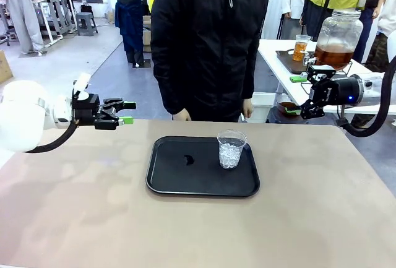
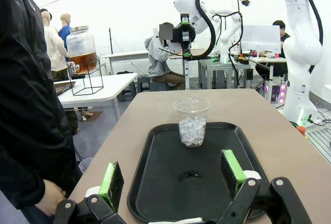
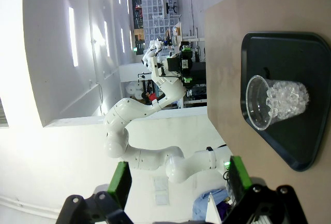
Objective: Pour the drink into the iced cup.
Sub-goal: Pick up the iced cup indicated by the human and present it to them.
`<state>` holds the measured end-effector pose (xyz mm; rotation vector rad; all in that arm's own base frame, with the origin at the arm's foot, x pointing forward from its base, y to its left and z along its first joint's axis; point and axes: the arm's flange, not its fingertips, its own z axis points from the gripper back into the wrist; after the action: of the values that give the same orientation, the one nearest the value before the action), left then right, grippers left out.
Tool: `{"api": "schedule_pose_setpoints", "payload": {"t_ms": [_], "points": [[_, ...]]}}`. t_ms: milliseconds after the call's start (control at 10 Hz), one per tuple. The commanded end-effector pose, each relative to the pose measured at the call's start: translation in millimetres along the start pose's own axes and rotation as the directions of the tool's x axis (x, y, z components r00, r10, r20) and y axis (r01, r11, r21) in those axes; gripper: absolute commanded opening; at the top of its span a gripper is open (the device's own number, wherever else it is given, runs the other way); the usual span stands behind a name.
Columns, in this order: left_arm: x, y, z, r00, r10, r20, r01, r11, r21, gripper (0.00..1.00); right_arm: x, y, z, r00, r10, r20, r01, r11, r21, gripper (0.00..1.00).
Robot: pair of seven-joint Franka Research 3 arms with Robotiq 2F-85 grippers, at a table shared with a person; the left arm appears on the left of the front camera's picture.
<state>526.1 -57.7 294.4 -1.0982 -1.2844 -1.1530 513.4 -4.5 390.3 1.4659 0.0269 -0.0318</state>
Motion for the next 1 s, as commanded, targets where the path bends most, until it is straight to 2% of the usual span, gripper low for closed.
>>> {"api": "schedule_pose_setpoints", "payload": {"t_ms": [0,900], "points": [[2.3,1.6,-0.8,1.0,0.005,0.003,-0.005,1.0,0.0,1.0,-0.6,1.4,-0.2,1.0,0.002,0.003,-0.002,1.0,0.0,1.0],[2.3,1.6,-0.8,1.0,0.005,0.003,-0.005,1.0,0.0,1.0,-0.6,1.4,-0.2,1.0,0.002,0.003,-0.002,1.0,0.0,1.0]]}}
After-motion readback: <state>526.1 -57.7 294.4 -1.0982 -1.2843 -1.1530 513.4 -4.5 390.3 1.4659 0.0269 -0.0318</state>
